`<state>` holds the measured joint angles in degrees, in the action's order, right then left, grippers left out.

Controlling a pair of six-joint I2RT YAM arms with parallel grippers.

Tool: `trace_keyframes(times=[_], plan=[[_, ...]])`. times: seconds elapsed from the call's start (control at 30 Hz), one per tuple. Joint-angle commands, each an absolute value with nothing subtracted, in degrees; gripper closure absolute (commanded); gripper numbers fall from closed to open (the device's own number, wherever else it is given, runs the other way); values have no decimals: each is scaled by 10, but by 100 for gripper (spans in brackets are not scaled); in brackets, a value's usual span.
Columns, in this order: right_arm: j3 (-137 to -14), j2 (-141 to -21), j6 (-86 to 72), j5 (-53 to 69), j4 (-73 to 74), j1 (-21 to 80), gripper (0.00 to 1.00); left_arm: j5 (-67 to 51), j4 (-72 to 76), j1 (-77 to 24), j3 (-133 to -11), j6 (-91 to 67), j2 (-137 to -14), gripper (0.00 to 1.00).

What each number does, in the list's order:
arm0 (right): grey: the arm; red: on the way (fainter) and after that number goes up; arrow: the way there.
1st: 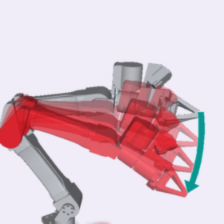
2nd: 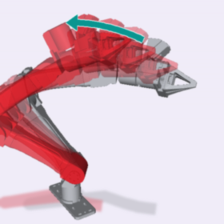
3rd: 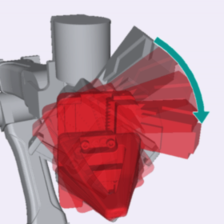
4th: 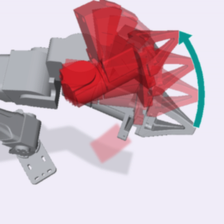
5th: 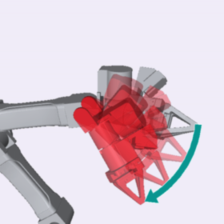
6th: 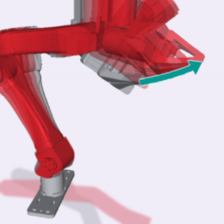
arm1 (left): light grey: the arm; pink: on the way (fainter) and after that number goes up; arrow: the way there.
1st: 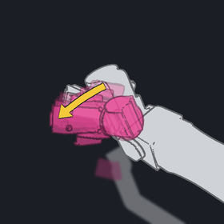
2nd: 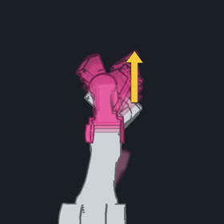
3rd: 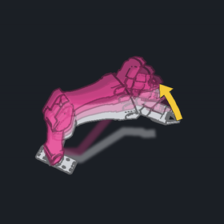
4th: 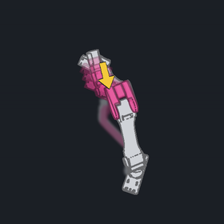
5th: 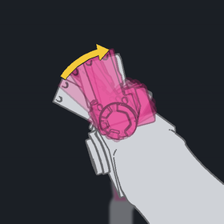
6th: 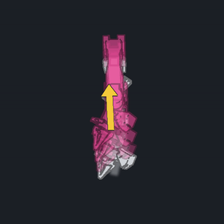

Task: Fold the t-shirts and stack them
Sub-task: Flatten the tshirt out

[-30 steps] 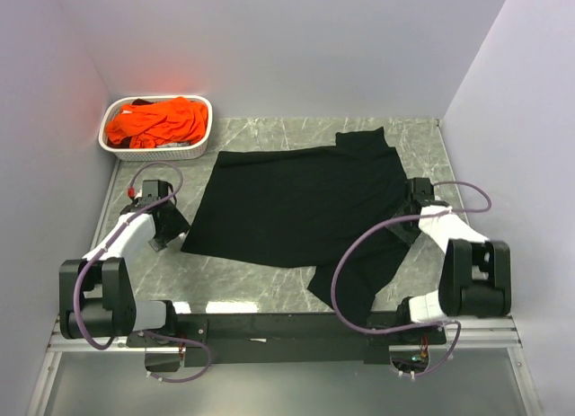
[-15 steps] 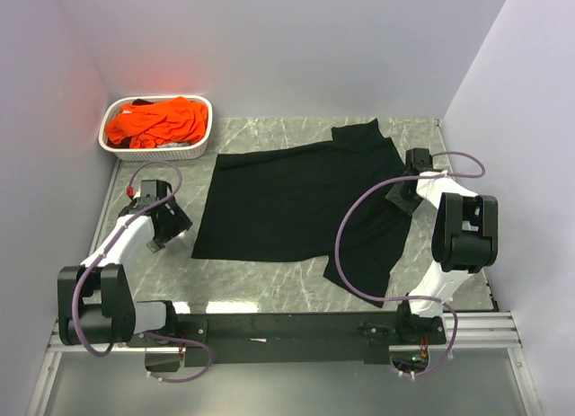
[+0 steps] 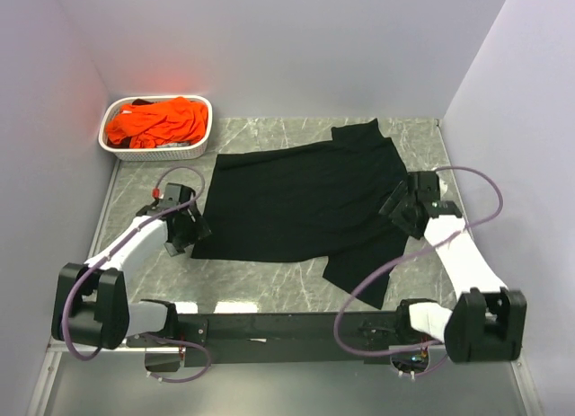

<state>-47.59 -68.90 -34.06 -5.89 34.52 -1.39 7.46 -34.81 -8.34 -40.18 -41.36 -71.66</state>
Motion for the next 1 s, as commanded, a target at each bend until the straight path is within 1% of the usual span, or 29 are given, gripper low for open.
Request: trace_keyframes(times=[0.0, 0.2, 0.33, 0.57, 0.77, 0.9, 0.97], plan=[[-450, -629, -353, -58, 377, 26, 17, 94, -366, -104, -403, -442, -729, 23], [-432, -562, -334, -62, 410, 46, 17, 121, -396, -123, -417, -451, -754, 26], [-418, -530, -320, -64, 417, 45, 17, 124, -404, -127, -419, -454, -768, 32], [-386, -497, -308, -54, 415, 45, 17, 129, -397, -127, -421, -453, -787, 34], [-388, -491, -307, -60, 416, 47, 18, 124, -389, -128, -422, -449, -809, 37], [-388, -493, -305, -59, 416, 46, 18, 129, -381, -128, -416, -446, -816, 41], [-388, -495, -304, -57, 416, 47, 19, 126, -377, -128, -413, -444, -824, 47]])
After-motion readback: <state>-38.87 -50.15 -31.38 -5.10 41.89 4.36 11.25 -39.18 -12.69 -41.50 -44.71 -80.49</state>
